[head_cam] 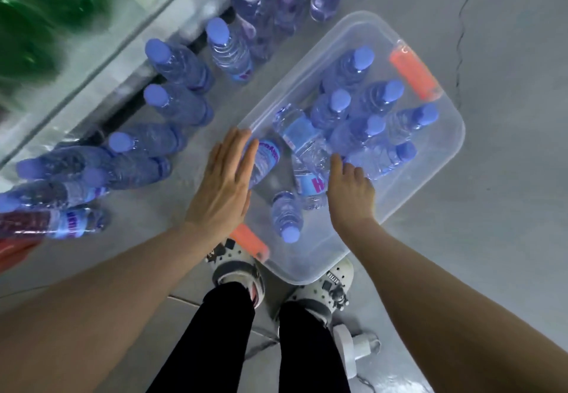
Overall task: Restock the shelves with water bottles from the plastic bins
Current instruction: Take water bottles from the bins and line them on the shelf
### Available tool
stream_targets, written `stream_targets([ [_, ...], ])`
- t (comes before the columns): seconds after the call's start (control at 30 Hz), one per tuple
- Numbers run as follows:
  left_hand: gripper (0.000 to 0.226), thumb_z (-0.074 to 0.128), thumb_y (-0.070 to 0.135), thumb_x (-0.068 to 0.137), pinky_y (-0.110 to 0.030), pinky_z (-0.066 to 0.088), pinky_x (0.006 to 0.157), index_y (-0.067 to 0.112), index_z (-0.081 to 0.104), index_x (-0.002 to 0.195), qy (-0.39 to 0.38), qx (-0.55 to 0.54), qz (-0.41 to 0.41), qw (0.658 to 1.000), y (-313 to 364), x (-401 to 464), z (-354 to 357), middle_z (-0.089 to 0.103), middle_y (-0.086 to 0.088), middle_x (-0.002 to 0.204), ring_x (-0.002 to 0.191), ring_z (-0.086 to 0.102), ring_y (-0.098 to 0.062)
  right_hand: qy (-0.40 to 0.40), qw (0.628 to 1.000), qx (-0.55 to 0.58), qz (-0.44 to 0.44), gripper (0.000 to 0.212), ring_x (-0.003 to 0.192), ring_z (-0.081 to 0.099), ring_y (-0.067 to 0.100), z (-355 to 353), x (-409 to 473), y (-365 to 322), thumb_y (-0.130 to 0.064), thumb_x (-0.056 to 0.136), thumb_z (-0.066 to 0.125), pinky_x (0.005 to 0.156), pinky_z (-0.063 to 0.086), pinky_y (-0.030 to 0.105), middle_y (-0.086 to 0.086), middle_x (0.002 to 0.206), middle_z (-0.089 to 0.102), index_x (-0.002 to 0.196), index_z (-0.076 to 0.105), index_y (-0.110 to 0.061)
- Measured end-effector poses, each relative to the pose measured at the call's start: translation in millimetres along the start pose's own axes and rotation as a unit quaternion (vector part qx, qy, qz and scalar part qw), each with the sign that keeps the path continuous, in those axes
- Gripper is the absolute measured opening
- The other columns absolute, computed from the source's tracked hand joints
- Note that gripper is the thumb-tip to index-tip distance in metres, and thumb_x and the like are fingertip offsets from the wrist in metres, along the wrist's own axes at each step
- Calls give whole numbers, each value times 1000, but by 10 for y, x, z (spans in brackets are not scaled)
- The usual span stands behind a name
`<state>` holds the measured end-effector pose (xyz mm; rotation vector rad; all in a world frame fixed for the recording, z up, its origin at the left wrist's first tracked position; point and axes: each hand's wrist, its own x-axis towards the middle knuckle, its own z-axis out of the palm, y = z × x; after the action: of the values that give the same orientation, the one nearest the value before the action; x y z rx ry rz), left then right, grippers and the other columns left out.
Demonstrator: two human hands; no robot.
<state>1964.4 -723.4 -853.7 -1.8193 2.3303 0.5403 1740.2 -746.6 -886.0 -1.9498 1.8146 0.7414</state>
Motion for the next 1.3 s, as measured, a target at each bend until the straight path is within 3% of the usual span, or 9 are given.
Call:
stream_targets([
  [0.2, 83, 63, 6, 74, -47, 14, 118, -4, 26, 148, 12, -3, 4, 1000, -20, 0, 73, 18, -21, 157, 146, 15, -38, 1, 996, -82, -26, 92, 98, 58, 30, -5, 168, -56, -7, 74, 69, 77, 45, 34, 11, 105, 63, 152, 20, -8],
  [0.27, 79, 57, 2, 74, -47, 16, 118, -5, 27, 147, 8, -14, 12, 1000, -31, -2, 35, 19, -21, 156, 145, 17, -39, -28, 995, -98, -19, 92, 90, 60, 30, -115, 142, -51, -9, 65, 77, 73, 44, 36, 12, 96, 64, 145, 33, -5],
  [0.33, 75, 51, -2, 74, -48, 19, 117, -6, 30, 146, -1, -29, 12, 999, -42, -5, -30, 22, -22, 155, 144, 21, -40, -22, 998, -59, -13, 70, 86, 60, 34, -268, 43, -2, -7, 65, 76, 66, 45, 36, 15, 89, 65, 129, 50, -2],
  [0.47, 81, 60, -6, 73, -43, 23, 116, -5, 27, 147, -58, -55, -8, 997, 31, 28, -378, 17, -22, 156, 144, 21, -39, -31, 994, 108, -3, 27, 104, 59, 39, -760, -47, 49, -12, 92, 52, 73, 41, 39, 19, 110, 64, 119, 50, -5],
  [0.6, 83, 58, 19, 92, -32, 22, 114, 13, 4, 154, -196, -123, -99, 968, 211, 70, -949, 13, -13, 157, 143, 20, -28, -40, 990, 127, -40, 23, 104, 61, 38, -1629, -206, 68, -20, 93, 53, 69, 31, 33, 18, 112, 64, 111, 59, -6],
  [0.8, 97, 73, 32, 81, -32, 25, 113, 15, 11, 154, -208, -202, -88, 953, 712, -143, -2187, 24, -7, 154, 142, 26, -23, -73, 982, 141, -101, 27, 96, 60, 34, -3228, -996, 452, -38, 92, 57, 72, 38, 32, 14, 99, 64, 90, 63, -12],
  [1.03, 84, 83, 42, 63, -26, 43, 87, 17, 42, 132, -34, -389, -109, 914, 1214, -697, -3986, 55, 1, 122, 109, 57, -17, -20, 968, 230, -94, 50, 74, 64, 31, -5560, -2049, 808, -46, 91, 56, 73, 50, 34, 11, 65, 61, 74, 58, 1],
  [1.17, 60, 80, 45, 65, -20, 50, 80, 24, 52, 114, 31, -426, -79, 901, 1302, -778, -5057, 65, 14, 101, 94, 63, 3, 117, 918, 363, -110, 50, 72, 48, 21, -6495, -2521, 607, -55, 91, 57, 68, 38, 33, 2, 74, 53, 88, 55, -6],
  [1.3, 57, 82, 43, 66, -22, 51, 83, 28, 56, 115, 88, -450, -53, 887, 1370, -796, -5879, 68, 14, 103, 94, 62, 8, 147, 795, 576, -125, 39, 83, 63, 18, -6972, -2748, 360, -40, 85, 74, 84, 53, 37, 3, 95, 66, 103, 49, -17],
])
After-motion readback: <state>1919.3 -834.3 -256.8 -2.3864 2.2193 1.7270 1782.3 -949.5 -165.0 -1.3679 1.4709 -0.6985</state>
